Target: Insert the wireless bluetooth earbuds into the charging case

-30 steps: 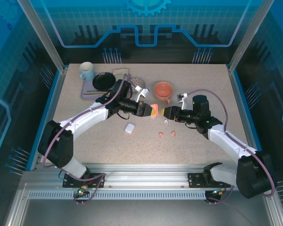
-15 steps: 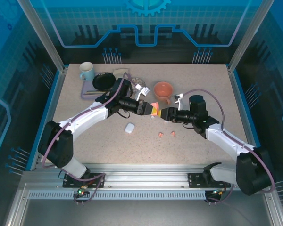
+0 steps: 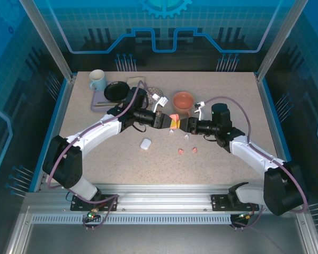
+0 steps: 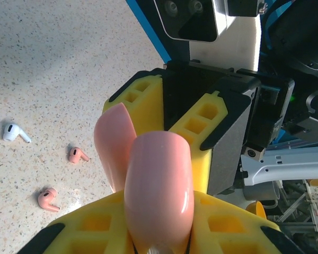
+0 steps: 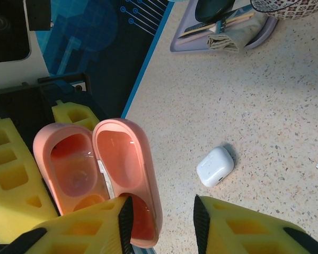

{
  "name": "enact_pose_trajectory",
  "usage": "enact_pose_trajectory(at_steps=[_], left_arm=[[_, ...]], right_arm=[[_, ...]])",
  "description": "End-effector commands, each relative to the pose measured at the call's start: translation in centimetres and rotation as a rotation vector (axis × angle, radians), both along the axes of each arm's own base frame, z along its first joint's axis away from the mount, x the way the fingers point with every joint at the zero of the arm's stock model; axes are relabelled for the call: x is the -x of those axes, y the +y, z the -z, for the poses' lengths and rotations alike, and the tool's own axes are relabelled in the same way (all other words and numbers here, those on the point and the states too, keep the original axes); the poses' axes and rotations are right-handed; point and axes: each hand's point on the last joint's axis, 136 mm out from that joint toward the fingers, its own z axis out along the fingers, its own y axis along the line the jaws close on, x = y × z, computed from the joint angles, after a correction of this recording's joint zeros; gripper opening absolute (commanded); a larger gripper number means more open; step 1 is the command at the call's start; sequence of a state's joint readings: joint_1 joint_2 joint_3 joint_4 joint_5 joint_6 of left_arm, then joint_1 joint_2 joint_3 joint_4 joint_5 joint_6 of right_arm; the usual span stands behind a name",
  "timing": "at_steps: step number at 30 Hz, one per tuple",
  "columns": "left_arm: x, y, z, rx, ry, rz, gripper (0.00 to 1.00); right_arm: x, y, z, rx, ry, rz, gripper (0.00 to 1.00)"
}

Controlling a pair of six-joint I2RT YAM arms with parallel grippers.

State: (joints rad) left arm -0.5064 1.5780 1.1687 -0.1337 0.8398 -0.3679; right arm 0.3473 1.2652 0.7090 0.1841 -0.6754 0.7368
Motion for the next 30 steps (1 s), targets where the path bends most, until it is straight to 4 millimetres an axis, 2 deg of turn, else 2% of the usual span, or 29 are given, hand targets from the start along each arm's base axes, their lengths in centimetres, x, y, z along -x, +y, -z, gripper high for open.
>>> enact_pose_trajectory(at_steps=[1,8,12,13,17,21,24,28,30], left_arm=[[0.3,-0.5,-1.4,0.043,-0.006,0.034,0.04],[0.2,-0.6,-1.7,0.051,-0.007,0.034,0.06],[0.2,-0.6,-1.6,0.051,-0.007,0.036,0.1],[0.2,-0.6,-1.6,0.05,-0.007,0.034,0.14],[0.2,-0.6,-1.8,0.049,-0.011,0.033,0.29],[0.1,-0.4,-2.0,0.039,-0.024,0.033,0.6],[-0.1,-0.1,-2.5,0.035,-0.03,0.035,0.76],[0.0,0.8,-3.5,0.023,-0.048,0.062,0.88],[0.0,1.7,-4.0,0.014,-0.046,0.079,0.91]], right_arm=[[-0.2,1.0,-1.3,-0.023,-0.046,-0.039,0.34],[-0.2,1.1,-1.7,-0.026,-0.057,-0.048,0.21],[-0.2,1.1,-2.1,-0.021,-0.066,-0.053,0.04],[-0.2,1.1,-2.1,-0.019,-0.065,-0.054,0.0],[-0.1,0.9,-2.4,0.006,-0.072,-0.047,0.0],[0.2,0.3,-2.3,0.082,-0.084,-0.049,0.0],[0.2,0.0,-2.5,0.144,-0.1,-0.071,0.0],[0.2,-0.4,-2.7,0.234,-0.145,-0.119,0.0],[0.4,-0.8,-2.5,0.305,-0.17,-0.165,0.0]])
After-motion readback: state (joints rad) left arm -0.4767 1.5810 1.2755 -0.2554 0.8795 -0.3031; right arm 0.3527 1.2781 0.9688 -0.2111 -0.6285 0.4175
